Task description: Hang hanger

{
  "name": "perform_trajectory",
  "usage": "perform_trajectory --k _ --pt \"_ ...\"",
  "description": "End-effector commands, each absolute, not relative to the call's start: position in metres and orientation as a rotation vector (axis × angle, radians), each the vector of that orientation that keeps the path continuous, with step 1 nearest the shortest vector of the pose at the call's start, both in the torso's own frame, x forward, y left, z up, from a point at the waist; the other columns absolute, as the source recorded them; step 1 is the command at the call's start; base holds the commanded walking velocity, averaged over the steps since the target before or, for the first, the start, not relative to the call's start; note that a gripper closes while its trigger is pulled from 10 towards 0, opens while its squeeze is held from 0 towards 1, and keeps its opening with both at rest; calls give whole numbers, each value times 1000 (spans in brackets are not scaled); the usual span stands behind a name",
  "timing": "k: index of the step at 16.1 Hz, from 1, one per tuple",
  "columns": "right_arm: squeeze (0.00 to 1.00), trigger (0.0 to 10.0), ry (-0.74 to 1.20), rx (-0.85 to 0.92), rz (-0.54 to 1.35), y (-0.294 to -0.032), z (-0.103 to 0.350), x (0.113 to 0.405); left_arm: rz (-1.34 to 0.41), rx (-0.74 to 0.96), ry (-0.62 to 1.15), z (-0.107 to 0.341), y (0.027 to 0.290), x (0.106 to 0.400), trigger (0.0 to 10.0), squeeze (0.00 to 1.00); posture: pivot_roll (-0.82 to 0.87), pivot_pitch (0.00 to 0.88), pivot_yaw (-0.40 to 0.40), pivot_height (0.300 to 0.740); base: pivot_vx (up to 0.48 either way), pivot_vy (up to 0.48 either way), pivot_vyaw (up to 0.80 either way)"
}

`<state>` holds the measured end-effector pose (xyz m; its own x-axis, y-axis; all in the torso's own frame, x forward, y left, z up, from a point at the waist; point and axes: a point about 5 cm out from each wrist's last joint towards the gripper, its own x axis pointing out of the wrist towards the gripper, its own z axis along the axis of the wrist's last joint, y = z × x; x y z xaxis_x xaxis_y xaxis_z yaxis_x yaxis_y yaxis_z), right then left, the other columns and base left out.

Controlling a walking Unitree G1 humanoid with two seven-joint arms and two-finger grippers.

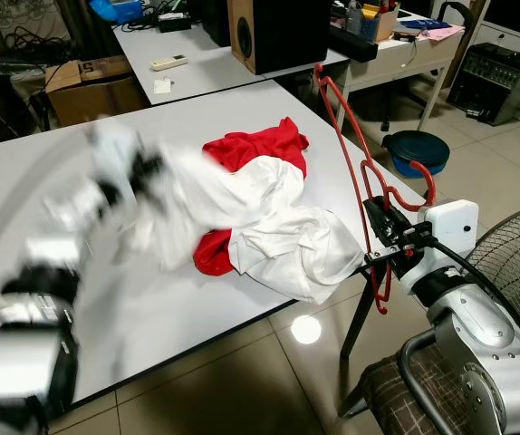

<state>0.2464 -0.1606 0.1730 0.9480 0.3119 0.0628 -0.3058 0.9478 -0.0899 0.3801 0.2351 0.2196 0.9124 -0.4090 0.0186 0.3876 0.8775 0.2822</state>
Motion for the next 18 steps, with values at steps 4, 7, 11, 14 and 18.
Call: perform_trajectory --k 4,7,11,14,18 --pt "0 10000 -108 -69 309 -157 176 247 -468 175 -316 299 233 380 0 0 -67 0 72 740 0 0 0" --pt "0 10000 -111 -60 294 -159 176 245 -587 261 -152 261 211 376 0 0 -78 0 90 740 0 0 0" --pt "0 10000 -112 -68 273 -161 177 239 -1042 467 467 147 191 318 10000 0 -108 0 121 740 0 0 0" --pt "0 10000 -102 -71 256 -165 175 233 -1119 432 467 149 193 303 10000 0 -118 0 123 740 0 0 0" --pt "0 10000 -102 -70 255 -164 176 233 -1007 480 408 162 200 312 10000 1000 -121 0 123 740 0 0 0"
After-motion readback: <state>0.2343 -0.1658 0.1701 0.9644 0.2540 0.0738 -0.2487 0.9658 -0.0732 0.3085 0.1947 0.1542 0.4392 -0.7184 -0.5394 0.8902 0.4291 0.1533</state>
